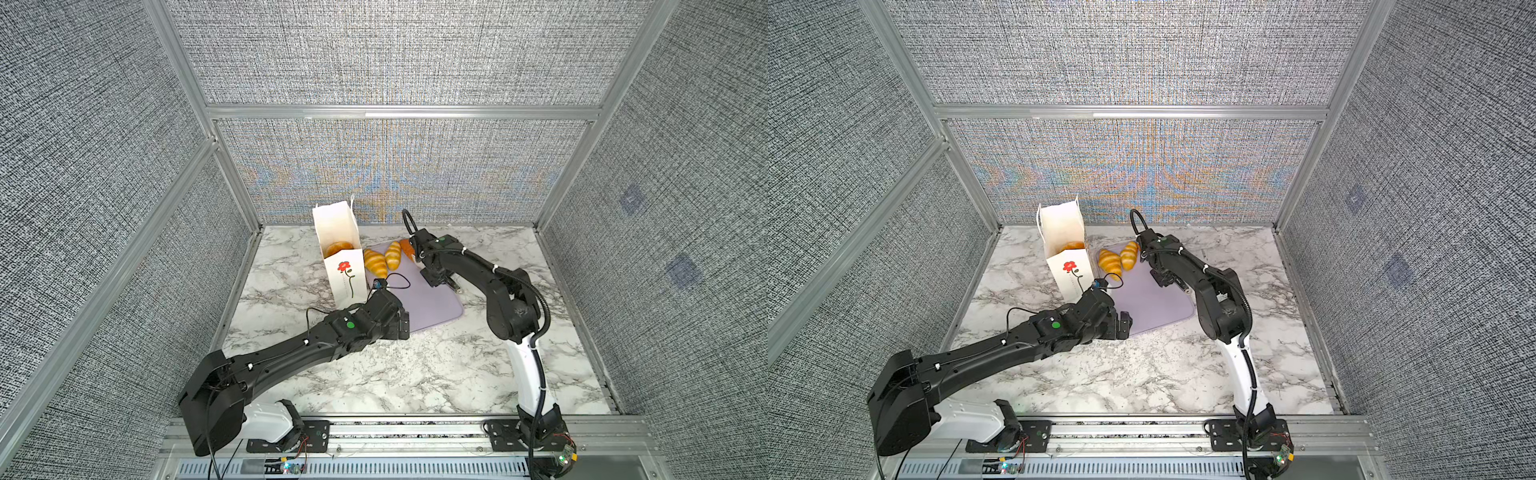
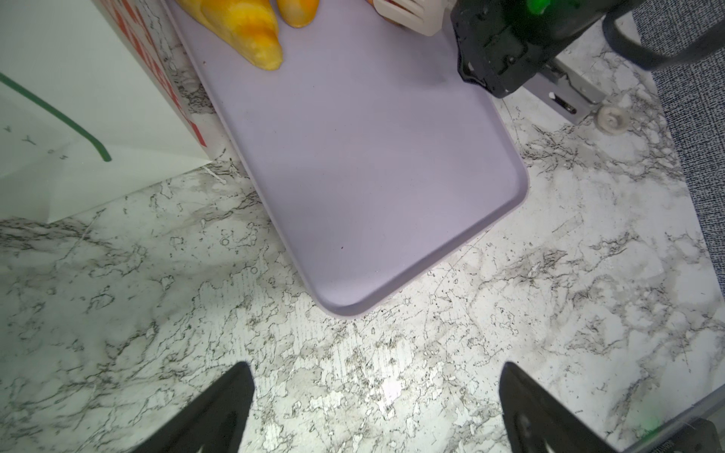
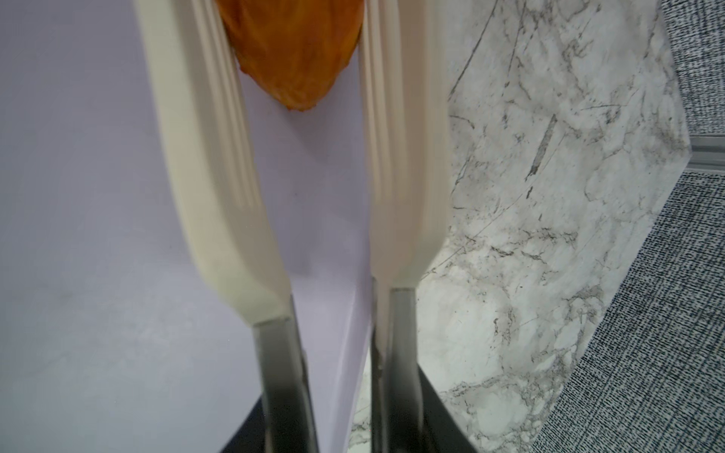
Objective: Place the fake bread into the paper bag
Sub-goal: 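Lower the open tongs onto the orange bread roll with the right gripper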
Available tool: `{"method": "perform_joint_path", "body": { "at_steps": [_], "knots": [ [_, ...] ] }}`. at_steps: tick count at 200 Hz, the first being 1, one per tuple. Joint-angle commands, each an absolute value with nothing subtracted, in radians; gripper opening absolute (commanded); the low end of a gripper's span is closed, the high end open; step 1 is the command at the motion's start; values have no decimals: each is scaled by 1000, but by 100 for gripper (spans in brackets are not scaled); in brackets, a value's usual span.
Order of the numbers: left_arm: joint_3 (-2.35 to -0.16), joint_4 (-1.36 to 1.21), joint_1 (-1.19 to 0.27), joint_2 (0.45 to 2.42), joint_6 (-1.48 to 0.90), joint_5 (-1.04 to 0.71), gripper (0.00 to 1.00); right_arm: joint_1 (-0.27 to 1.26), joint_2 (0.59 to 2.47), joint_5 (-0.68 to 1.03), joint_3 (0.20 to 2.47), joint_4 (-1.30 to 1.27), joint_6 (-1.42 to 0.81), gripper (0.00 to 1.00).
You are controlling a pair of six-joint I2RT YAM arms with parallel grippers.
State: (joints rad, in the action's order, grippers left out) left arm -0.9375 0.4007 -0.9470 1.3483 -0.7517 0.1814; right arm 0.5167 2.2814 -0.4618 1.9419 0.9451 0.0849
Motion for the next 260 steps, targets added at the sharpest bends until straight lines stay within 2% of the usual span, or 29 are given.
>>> {"method": "perform_joint_path", "body": {
  "at_steps": [1,37,97,125,169,200,260],
  "knots": [
    [-934,428,-949,1338,-752,195,99,519,2258,-421,1914,994,104,33],
    [-934,439,-949,1336,-749,207,99,539,2170,-395,1786,990,119,32],
    [-934,442,-948,1333,-749,202,99,548,1955,-310,1539,1019,15,32],
    [-931,443,-949,1330,-744,202,99,554,1871,-278,1444,996,5,38],
    [-936,440,-948,1339,-741,193,99,554,1838,-298,1433,998,0,51],
    [-940,439,-950,1339,-742,192,99,554,1839,-328,1450,1009,-29,57],
    [-939,444,-950,1346,-741,187,99,555,1888,-314,1495,1019,-58,60]
  ]
}}
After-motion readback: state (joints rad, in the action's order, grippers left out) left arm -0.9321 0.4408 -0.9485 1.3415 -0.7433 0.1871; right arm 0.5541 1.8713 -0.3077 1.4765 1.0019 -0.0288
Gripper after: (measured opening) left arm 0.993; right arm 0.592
